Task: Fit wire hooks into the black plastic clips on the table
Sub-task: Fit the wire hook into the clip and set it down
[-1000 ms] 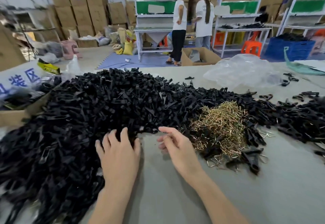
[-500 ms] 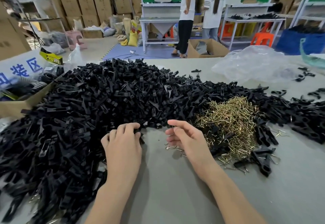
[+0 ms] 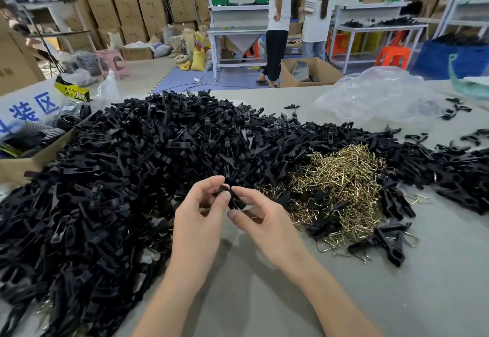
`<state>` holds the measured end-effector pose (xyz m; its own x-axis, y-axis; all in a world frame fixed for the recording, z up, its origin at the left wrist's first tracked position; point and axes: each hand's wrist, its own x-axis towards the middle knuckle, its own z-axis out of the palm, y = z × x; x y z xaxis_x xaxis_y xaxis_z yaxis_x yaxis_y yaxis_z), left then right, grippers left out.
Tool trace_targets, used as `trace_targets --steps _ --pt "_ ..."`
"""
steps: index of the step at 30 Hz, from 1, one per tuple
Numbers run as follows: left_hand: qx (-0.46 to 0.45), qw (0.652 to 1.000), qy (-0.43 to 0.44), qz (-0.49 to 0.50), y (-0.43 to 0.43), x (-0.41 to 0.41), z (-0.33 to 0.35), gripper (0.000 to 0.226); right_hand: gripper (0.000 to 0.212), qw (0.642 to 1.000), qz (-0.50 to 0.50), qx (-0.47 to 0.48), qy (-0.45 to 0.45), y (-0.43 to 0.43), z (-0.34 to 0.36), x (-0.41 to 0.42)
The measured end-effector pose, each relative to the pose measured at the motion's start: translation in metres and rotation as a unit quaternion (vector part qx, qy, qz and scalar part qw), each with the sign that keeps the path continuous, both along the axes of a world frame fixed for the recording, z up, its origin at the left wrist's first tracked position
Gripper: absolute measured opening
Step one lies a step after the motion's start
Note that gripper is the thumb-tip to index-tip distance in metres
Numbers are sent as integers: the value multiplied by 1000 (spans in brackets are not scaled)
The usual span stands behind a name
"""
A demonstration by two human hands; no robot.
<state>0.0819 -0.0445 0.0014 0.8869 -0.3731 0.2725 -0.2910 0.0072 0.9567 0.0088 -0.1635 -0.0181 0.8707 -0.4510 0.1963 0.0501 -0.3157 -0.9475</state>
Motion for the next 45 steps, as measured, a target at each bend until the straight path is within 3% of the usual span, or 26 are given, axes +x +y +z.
trace_targets --steps 9,14,18,24,28,32,39,45 --pt "23 999 19 33 -5 3 -7 21 39 998 -42 -33 30 -4 -7 0" --pt "9 992 104 71 -5 6 -9 28 40 998 -47 -27 34 -6 -9 1" --pt "46 984 174 18 -9 4 -10 34 36 1000 -13 -2 25 -8 -9 1" --pt "-1 980 183 -74 -9 3 -8 27 44 997 50 56 -14 -5 -3 -1" --pt "-38 982 187 4 -6 11 -7 22 34 994 39 99 -15 -9 -6 1" --pt "57 982 52 174 11 19 -4 39 27 981 19 192 -30 -16 -8 2" --pt "76 993 78 36 1 15 -9 67 28 951 14 304 -50 -20 -8 7" --pt "35 996 77 -37 -9 7 -13 47 29 947 29 315 -51 -20 -7 9"
